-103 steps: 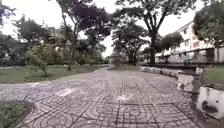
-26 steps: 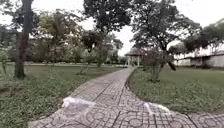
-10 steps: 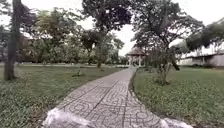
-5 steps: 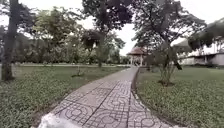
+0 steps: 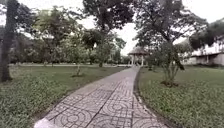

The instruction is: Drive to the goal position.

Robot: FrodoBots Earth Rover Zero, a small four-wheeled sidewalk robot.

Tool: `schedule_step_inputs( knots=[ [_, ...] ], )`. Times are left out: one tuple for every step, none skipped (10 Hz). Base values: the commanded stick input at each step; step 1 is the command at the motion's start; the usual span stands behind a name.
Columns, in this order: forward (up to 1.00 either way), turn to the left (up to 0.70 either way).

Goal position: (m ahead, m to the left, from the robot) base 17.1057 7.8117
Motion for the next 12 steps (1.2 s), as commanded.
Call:
schedule_step_inputs(
  knots=[
    [0.3, 0.0],
    [0.3, 0.0],
    [0.3, 0.0],
    [0.3, 0.0],
    [0.3, 0.0],
    [0.3, 0.0],
    [0.3, 0.0],
    [0.3, 0.0],
    [0.3, 0.0],
    [0.3, 0.0],
    [0.3, 0.0],
    [0.3, 0.0]
  ],
)
